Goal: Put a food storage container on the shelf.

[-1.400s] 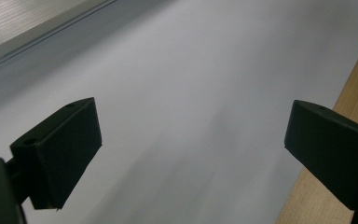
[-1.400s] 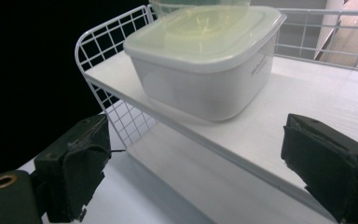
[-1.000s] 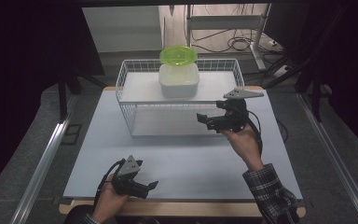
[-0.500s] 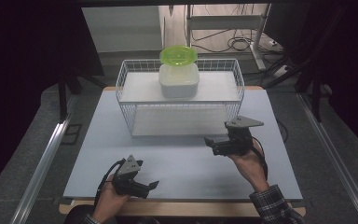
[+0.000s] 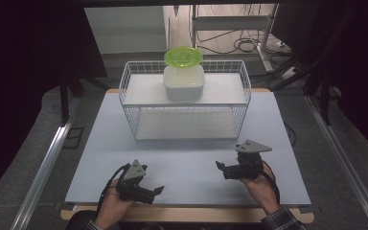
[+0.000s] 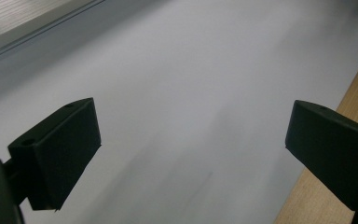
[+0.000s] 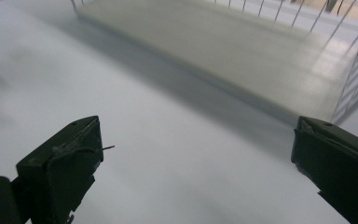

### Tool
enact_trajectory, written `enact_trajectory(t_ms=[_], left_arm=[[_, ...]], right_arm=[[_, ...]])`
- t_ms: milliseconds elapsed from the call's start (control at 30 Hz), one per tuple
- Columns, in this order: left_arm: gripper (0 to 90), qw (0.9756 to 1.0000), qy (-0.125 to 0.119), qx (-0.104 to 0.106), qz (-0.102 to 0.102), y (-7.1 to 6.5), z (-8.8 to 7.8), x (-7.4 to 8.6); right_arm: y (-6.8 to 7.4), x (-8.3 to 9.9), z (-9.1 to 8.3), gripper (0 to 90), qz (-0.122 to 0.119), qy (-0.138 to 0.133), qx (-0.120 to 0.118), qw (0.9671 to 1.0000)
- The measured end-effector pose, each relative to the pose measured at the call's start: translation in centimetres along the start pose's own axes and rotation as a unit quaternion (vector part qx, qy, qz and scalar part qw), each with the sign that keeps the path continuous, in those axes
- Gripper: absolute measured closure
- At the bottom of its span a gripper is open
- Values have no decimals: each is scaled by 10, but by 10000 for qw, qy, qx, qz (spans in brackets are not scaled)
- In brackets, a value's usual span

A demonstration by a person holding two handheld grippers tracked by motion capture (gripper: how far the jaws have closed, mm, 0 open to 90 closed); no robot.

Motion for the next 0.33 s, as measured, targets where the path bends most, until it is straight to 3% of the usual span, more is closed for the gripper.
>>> enact_trajectory(t_ms=[67,200,333], left_arm=[[29,10000,17,-8,0,0,0,0],[29,10000,47,-21,-19,1,1,1],[28,9999,76,-53,-78,2,1,1]], right_arm=[[-1,10,1,23,-81,153,93,9998],[-1,24,5,23,-23,399,113,9991],[1,27,8,23,-106,500,156,9986]])
Point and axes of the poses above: each handheld gripper's, and its own axes: z roughly forward along the jaws, x roughly out of its underside, y roughly to its left, the point moved 5 cm from there along z, roughly forward along the jaws, and after that the axes turned 4 degrees about z, right-handed, at the moved point
